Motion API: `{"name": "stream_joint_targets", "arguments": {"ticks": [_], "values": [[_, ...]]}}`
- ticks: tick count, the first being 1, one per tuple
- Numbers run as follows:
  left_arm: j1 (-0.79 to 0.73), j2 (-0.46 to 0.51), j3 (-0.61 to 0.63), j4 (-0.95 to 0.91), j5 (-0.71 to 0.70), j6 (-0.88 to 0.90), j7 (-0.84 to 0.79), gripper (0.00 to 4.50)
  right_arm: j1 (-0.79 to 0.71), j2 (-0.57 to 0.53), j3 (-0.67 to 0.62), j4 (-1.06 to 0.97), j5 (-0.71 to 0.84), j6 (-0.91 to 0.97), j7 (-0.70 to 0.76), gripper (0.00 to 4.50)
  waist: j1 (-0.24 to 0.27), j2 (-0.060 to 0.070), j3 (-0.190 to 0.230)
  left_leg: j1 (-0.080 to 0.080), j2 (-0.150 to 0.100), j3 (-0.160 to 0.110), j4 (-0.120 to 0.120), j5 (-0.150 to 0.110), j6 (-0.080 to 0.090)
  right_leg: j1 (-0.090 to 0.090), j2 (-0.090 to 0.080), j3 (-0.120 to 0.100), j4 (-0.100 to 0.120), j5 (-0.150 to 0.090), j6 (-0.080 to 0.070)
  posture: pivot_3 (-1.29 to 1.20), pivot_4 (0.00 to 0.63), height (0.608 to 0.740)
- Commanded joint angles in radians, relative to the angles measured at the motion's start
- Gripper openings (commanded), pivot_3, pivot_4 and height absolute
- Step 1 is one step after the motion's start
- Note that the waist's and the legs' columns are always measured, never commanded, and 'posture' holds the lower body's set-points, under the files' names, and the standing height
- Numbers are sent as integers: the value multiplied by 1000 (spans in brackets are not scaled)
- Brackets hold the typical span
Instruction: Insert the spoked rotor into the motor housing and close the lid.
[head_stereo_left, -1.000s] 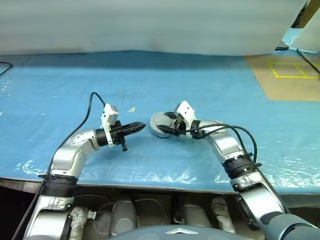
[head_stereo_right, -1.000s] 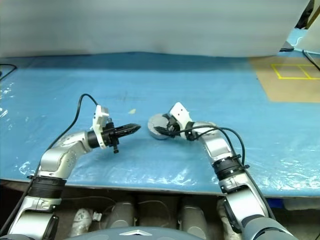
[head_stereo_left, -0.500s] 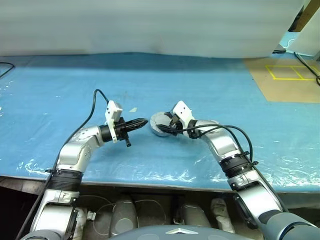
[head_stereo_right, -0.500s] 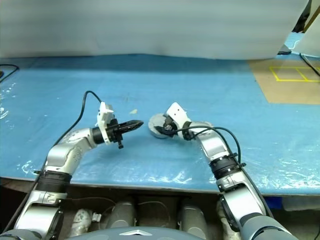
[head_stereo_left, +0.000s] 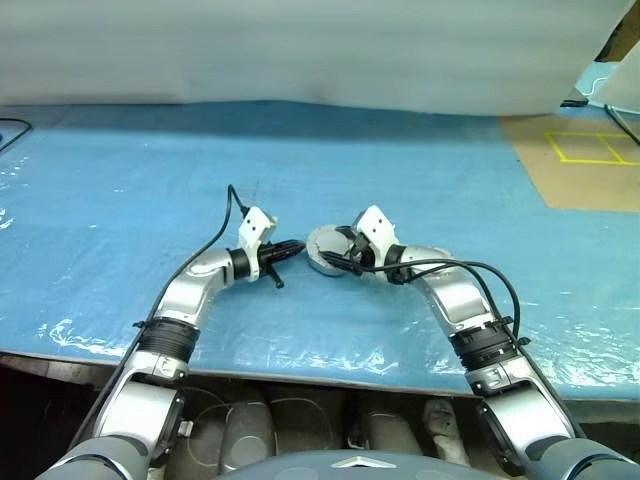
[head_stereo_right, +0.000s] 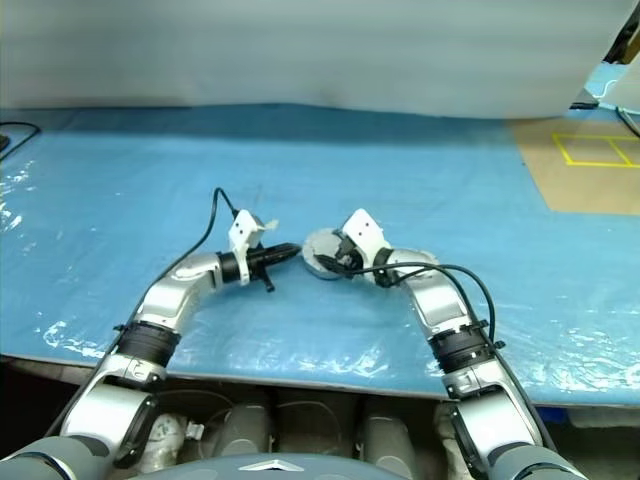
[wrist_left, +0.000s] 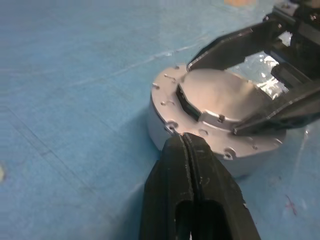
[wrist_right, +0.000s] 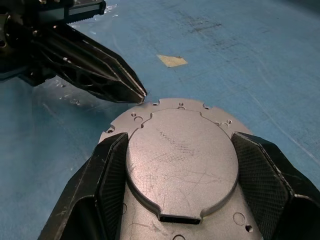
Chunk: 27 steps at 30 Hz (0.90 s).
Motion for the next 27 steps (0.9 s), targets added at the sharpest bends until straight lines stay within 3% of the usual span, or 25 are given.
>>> {"name": "stream_joint_targets", "arguments": {"ticks": [1, 12, 27], "values": [[-13, 19, -1, 0, 5, -25, -46, 0, 70, -44, 26, 67, -48, 87, -14, 2924, 0, 0, 0, -1, 0, 0, 0, 0, 0, -1, 0, 0, 1, 0, 0, 0, 150, 740], [-39, -20, -31, 75, 62, -97, -49, 0, 74, -64, 24, 42, -44, 104, -17, 2924, 15, 2, -1, -3, -2, 0, -1, 0, 0, -2, -4, -1, 2, -1, 1, 0, 150, 740], [-16, -65, 48, -5, -52, 22, -82, 0, 104, -75, 25, -6, -35, 139, -14, 2924, 19, 2, -1, -5, -4, 0, -5, 0, 0, -1, -5, -1, -1, -2, 3, 0, 150, 740]]}}
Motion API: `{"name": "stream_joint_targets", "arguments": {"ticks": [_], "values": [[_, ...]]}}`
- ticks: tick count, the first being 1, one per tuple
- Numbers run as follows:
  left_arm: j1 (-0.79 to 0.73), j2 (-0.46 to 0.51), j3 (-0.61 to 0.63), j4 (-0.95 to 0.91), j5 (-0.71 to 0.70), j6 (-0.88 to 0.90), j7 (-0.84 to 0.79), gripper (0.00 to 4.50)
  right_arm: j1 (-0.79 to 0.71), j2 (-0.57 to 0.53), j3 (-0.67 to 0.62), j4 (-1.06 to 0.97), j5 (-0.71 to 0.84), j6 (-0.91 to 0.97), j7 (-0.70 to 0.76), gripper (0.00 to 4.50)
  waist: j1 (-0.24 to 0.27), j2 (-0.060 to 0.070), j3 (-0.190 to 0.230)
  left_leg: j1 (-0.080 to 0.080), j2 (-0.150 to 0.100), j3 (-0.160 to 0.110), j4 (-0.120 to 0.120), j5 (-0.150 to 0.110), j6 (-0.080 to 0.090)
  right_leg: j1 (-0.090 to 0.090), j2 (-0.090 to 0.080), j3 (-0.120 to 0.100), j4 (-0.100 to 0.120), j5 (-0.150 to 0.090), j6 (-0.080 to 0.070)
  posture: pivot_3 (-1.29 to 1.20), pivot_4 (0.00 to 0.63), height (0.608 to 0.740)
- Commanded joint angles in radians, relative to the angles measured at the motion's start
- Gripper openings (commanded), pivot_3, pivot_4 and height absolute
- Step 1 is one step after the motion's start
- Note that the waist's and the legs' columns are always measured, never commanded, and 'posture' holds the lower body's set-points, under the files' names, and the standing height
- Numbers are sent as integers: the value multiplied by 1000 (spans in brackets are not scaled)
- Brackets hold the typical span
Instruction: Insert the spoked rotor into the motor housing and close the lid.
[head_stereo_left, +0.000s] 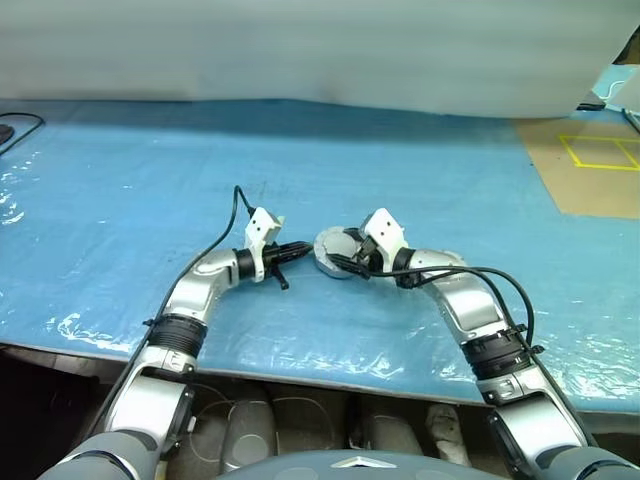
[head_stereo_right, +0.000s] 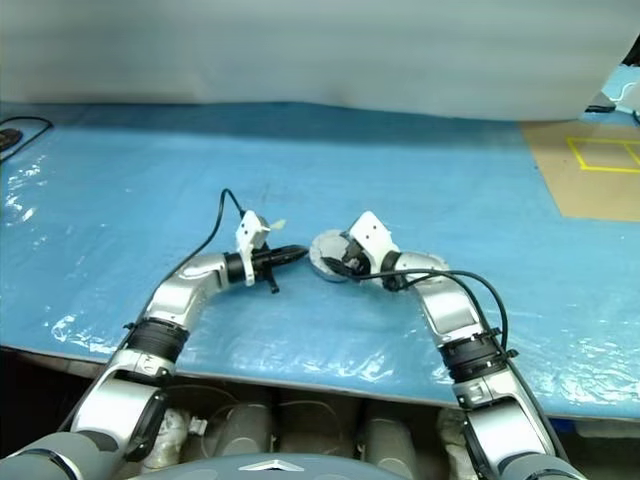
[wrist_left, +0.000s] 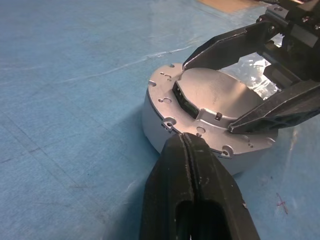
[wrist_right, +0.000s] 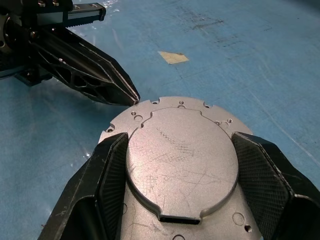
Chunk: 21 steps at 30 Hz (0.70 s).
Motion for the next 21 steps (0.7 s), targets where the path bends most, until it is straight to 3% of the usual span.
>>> {"name": "stream_joint_targets", "arguments": {"ticks": [1, 10, 21], "values": [[-10, -30, 14, -59, -48, 25, -5, 0, 63, -32, 33, 80, -40, 90, -6, 2924, 0, 0, 0, 0, 0, 0, 0, 0, 0, 0, 0, 0, 0, 0, 0, 0, 150, 740], [-45, -39, -51, 39, 52, -57, 14, 0, 39, -24, 40, 104, -45, 85, -11, 2924, -3, 0, 0, 0, 0, 0, -2, 0, 0, 0, 0, 0, -1, 0, 0, 0, 150, 740], [-18, -7, -38, 37, 55, -66, 2, 0, 45, -19, 48, 99, -43, 83, -15, 2924, -3, 0, -2, 2, 0, 0, -2, 0, 0, 1, 0, 0, -2, 0, 1, 0, 150, 740]]}}
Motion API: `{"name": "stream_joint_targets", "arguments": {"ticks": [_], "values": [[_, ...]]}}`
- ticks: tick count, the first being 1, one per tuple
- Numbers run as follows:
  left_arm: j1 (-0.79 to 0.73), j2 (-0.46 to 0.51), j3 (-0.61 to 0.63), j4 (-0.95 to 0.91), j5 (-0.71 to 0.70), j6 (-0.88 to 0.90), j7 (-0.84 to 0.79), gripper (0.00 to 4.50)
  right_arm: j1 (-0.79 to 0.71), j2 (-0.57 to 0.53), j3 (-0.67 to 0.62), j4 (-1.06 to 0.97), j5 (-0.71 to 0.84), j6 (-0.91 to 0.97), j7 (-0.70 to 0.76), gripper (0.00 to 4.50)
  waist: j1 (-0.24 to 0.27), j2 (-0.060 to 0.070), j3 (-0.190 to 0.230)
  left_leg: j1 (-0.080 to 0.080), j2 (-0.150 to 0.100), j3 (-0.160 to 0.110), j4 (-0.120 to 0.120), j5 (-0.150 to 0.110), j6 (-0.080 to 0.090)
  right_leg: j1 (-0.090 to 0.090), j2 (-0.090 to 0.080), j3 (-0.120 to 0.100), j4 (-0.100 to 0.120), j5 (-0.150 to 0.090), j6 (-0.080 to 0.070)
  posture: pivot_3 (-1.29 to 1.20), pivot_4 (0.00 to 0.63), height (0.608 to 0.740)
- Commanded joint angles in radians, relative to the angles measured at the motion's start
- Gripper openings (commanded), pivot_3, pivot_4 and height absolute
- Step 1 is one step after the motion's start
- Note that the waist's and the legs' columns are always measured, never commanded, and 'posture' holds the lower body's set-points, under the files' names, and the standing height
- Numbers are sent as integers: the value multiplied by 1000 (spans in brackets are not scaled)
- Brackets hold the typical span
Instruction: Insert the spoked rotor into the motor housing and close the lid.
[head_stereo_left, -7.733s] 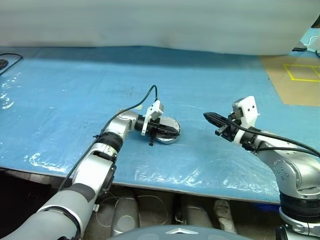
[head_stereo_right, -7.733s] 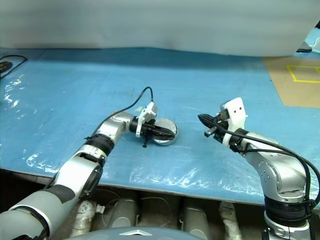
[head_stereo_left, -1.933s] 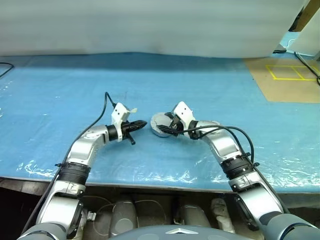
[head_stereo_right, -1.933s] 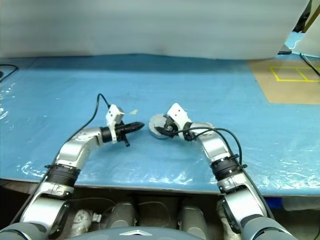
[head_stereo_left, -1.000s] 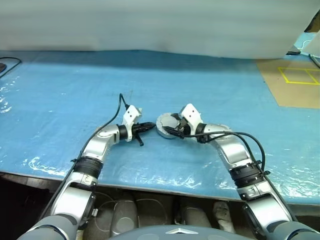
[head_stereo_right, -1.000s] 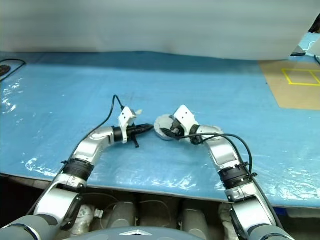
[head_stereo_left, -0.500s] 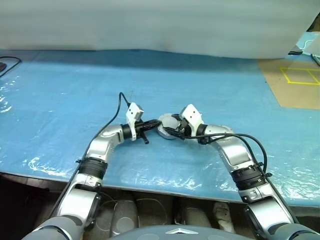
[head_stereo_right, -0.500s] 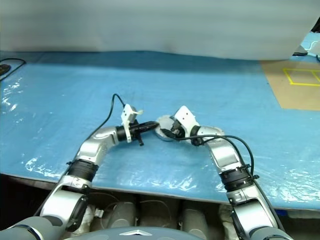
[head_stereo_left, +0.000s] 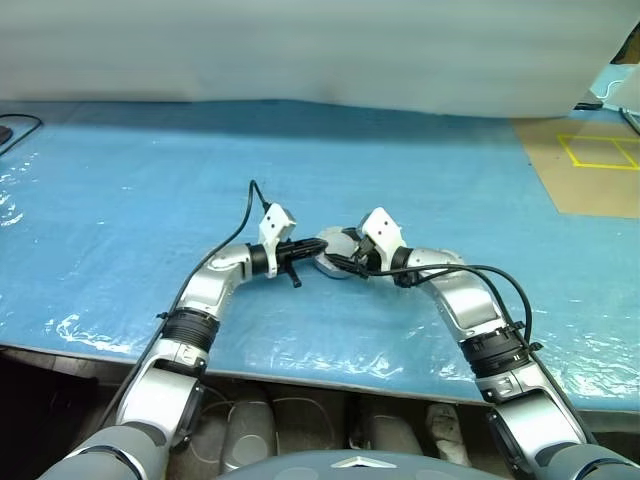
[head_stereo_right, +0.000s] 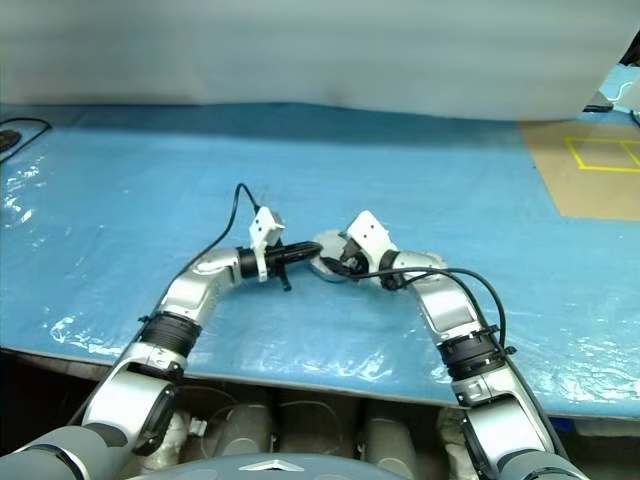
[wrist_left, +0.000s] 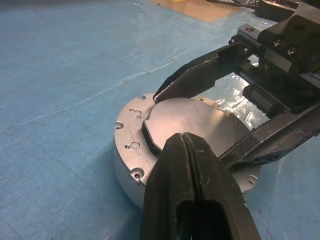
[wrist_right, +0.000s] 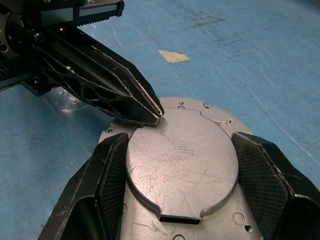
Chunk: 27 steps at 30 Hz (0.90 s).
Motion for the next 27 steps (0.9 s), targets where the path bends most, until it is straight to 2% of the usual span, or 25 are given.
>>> {"name": "stream_joint_targets", "arguments": {"ticks": [1, 17, 20, 22, 27], "values": [[24, 27, 5, 2, 8, 5, -2, 0, 61, -21, 34, 87, -42, 73, -10, 2924, 0, 0, -1, 0, 0, 0, 0, 0, 0, 0, 0, 0, 0, 0, 0, 0, 150, 740], [10, 21, -13, 21, 34, -2, 1, 0, 71, -31, 32, 68, -24, 41, 21, 2924, 0, -2, -4, 0, 0, 0, -3, 0, 0, 0, 0, 0, -2, 0, 0, 0, 150, 740], [6, 26, -9, 17, 32, 2, 2, 0, 54, -15, 19, 65, -29, 34, -4, 3996, 0, -3, -4, 0, 0, 0, -3, 0, 0, 0, 0, 0, -3, 0, 0, 0, 150, 740], [5, 28, -10, 18, 33, -1, -1, 0, 33, -11, 22, 69, -52, 45, -32, 4473, -1, -3, -4, -1, 0, 0, -5, 0, 0, -1, 0, 0, -3, 0, 0, 0, 150, 740], [9, 32, -11, 16, 35, 4, -8, 0, -2, -55, 48, 9, -90, 4, -16, 4473, -3, -2, -4, -1, 0, 1, -6, 0, 0, -2, 0, 0, -3, 0, 0, 0, 150, 740]]}}
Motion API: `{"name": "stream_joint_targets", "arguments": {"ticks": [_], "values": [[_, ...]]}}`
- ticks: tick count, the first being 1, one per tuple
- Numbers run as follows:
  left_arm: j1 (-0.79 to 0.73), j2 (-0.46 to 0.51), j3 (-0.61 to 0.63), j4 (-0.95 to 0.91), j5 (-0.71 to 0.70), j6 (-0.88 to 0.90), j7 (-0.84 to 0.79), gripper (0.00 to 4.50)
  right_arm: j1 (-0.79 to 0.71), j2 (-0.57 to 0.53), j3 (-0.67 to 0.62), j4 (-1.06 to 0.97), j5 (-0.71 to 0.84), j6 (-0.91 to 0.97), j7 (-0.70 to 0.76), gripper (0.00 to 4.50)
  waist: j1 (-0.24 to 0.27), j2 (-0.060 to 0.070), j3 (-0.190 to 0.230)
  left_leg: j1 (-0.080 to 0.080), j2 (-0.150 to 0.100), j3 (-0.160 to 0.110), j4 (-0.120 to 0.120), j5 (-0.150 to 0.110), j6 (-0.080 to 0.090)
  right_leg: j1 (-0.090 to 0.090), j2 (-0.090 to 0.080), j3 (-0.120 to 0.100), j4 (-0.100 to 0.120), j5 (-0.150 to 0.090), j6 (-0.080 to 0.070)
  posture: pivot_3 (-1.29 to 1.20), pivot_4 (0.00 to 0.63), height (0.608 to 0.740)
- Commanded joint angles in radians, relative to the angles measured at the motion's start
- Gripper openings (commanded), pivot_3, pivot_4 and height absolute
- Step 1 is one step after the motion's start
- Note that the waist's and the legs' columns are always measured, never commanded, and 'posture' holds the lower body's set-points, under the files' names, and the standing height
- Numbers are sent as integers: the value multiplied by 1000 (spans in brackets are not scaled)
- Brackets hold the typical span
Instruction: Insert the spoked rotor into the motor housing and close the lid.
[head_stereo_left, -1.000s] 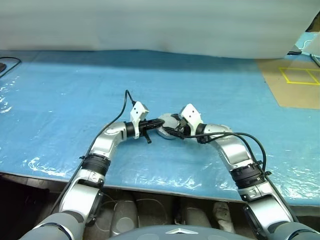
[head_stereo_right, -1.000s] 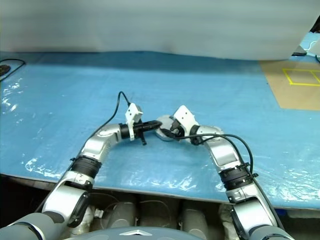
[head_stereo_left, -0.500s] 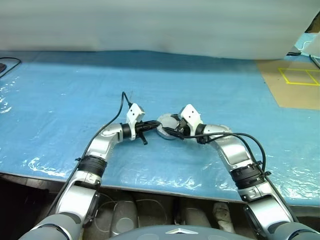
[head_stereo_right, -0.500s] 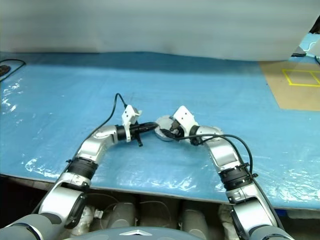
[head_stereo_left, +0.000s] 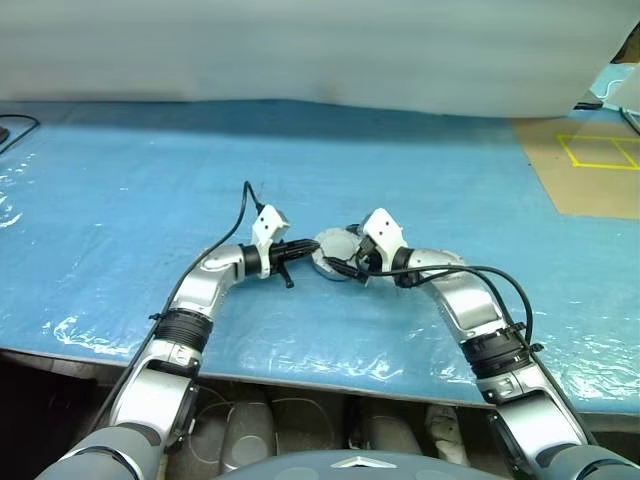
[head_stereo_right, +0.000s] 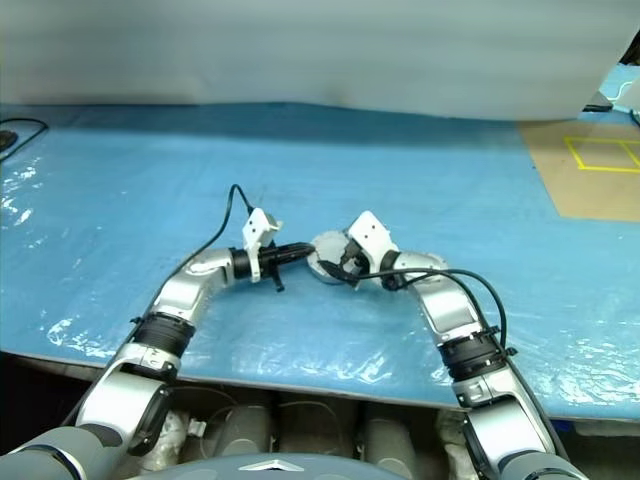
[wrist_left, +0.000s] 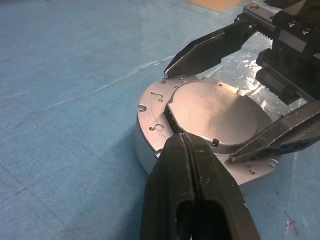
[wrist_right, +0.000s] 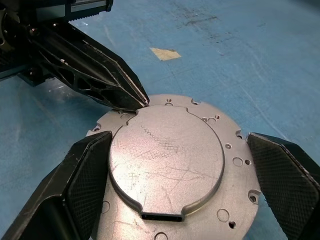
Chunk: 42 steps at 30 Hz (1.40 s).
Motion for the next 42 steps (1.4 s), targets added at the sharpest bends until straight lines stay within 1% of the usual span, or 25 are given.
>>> {"name": "stream_joint_targets", "arguments": {"ticks": [1, 5, 7, 8, 10, 15, 18, 21, 23, 26, 30, 32, 33, 36, 38, 40, 42], "values": [[9, 10, -17, 6, 16, 13, -6, 0, 4, -48, 39, -12, -76, 16, -4, 4473, 1, 0, 0, 0, 0, 0, 0, 0, 0, 0, 0, 0, 0, 0, 0, 0, 150, 740], [17, 20, -17, 7, 18, 12, -11, 0, -25, -74, 29, -114, -53, 17, 28, 4473, 2, 0, 1, -2, 0, 0, 0, 0, 0, -2, 0, 0, 0, 0, 0, 0, 150, 740], [19, 23, -20, 5, 18, 12, -17, 0, -29, -95, 29, -164, -38, 29, 58, 4473, 2, 0, 1, -6, 0, 0, 0, 0, 0, -5, 0, 0, 0, 0, 0, 0, 150, 740], [18, 24, -21, 2, 17, 16, -19, 0, -29, -109, 32, -186, -40, 29, 72, 4473, 1, 0, 1, -9, 0, 0, 0, 0, 0, -8, 0, 0, 0, 3, -4, 0, 150, 740], [13, 24, -20, 1, 15, 21, -20, 0, -25, -124, 25, -226, -22, 43, 96, 4473, 0, 0, 1, -14, 0, 0, 0, 0, 0, -12, 1, 0, 1, 4, -7, 0, 150, 740], [8, 18, -8, 3, 4, 40, -14, 0, -1, -102, -57, -268, 85, 145, 102, 4473, 0, 0, 1, -17, 0, 0, 0, 1, 0, -15, 2, -1, 2, 4, -7, 0, 150, 740], [19, 20, -15, -16, 2, 48, -24, 0, 34, -85, -145, -233, 173, 257, 89, 4473, 2, 0, 1, -16, 0, 0, 1, 0, 0, -14, 1, -1, 2, 4, -7, 0, 150, 740], [16, 21, -15, -15, 1, 50, -29, 0, 55, -67, -225, -132, 223, 354, 46, 4473, 1, 0, 0, -16, 0, 0, 2, 1, 1, -14, 1, -1, 3, 4, -7, 0, 150, 740], [10, 23, -15, -8, 2, 47, -29, 0, 71, -59, -253, -74, 237, 386, 26, 4473, 1, 0, 0, -16, 0, 0, 3, 1, 1, -14, 1, -1, 4, 4, -7, 0, 150, 740], [1, 25, -12, -1, 2, 45, -30, 0, 100, -55, -248, -15, 225, 397, -1, 4473, 1, 1, 0, -15, 1, 0, 5, 1, 1, -14, 1, -1, 6, 4, -7, 0, 150, 740], [-4, 28, -12, 2, 3, 44, -34, 0, 129, -22, -261, -3, 255, 398, -22, 4473, 1, 1, 0, -11, 1, 0, 9, 1, 1, -9, 1, -1, 9, 4, -7, 0, 150, 740], [-3, 30, -13, 0, 3, 45, -35, 0, 129, -6, -263, 2, 264, 403, -35, 4473, 1, 1, 0, -8, 1, 0, 10, 1, 1, -7, 1, -1, 9, 2, -5, 0, 150, 740], [-3, 30, -13, -1, 2, 46, -35, 0, 127, -1, -264, 3, 268, 402, -40, 4473, 1, 1, 0, -8, 1, 0, 10, 1, 1, -6, 1, -1, 9, 1, -1, 0, 150, 740], [-1, 35, -16, -7, 3, 50, -38, 0, 101, 24, -296, 2, 309, 415, -49, 4473, 0, 1, 0, -6, 2, 0, 10, 1, 1, -5, 1, -1, 9, 0, 0, 0, 150, 740], [-1, 36, -16, -8, 3, 50, -39, 0, 92, 31, -301, -4, 324, 422, -48, 4473, 0, 1, 0, -6, 2, 0, 10, 1, 1, -6, 1, -1, 9, 0, -1, 0, 150, 740], [-3, 38, -15, -8, 4, 51, -38, 0, 86, 42, -298, -15, 340, 433, -47, 4473, 0, 1, 0, -8, 2, 0, 10, 1, 1, -7, 1, -1, 9, 3, -6, 0, 150, 740], [-5, 39, -15, -7, 4, 51, -37, 0, 80, 51, -299, -19, 352, 445, -52, 4473, -1, 1, 0, -9, 2, 0, 10, 1, 0, -8, 1, -1, 9, 4, -6, 0, 150, 740]]}}
